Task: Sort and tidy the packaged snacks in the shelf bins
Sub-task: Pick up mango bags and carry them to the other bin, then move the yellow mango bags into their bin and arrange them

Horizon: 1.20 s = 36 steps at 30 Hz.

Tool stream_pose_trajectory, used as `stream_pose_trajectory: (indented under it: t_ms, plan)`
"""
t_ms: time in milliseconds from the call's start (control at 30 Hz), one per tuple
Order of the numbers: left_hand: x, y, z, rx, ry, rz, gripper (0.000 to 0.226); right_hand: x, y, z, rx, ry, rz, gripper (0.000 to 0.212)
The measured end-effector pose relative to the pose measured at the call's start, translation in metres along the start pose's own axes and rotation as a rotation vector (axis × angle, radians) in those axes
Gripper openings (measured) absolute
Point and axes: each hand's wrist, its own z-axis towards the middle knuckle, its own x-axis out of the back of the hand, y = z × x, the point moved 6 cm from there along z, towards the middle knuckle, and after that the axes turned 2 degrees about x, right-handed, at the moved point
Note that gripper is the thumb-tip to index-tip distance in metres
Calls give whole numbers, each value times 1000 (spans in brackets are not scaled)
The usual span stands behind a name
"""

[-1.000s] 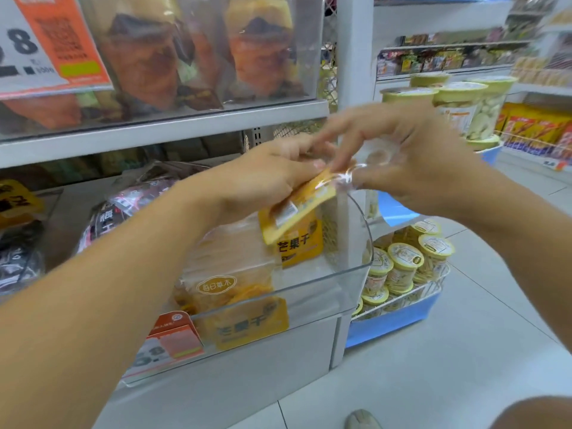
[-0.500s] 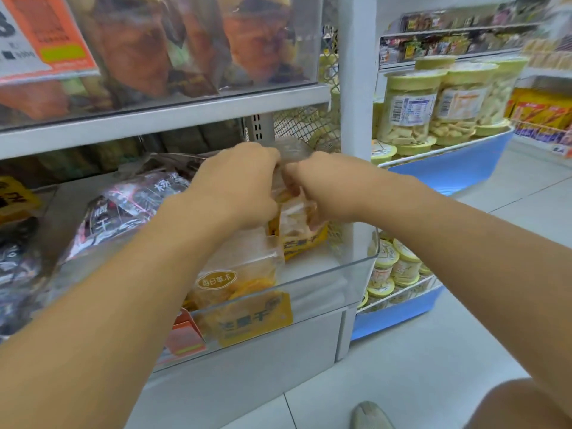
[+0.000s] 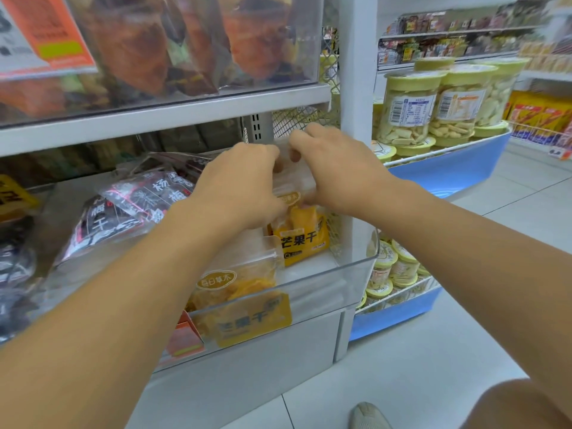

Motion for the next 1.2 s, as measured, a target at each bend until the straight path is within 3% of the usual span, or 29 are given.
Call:
stream_pose_trajectory:
  t_ms: [167, 400, 733, 867, 1000, 1100, 1200]
  plan:
    - [3, 0, 3, 56, 101, 30, 42, -10, 1, -5, 26, -39, -38, 100]
    - [6, -11, 8, 151, 179, 81, 25, -15, -3, 1, 19, -83, -137, 60]
    - [7, -9, 3, 47, 115, -74, 15, -13, -3, -4, 22, -54, -227, 84]
    - [28, -12, -19, -17, 156, -197, 15, 18, -17, -15, 3, -36, -123, 56]
    - [65, -37, -69, -88, 210, -220, 16, 76, -59, -30, 43, 238, 45, 20]
    - [93, -83, -120, -54, 299, -214, 16, 112, -127, -48, 188, 489, 260, 17]
    - [111, -144, -165, 57, 259, -133, 18, 108, -209, -52, 360, 422, 390, 16]
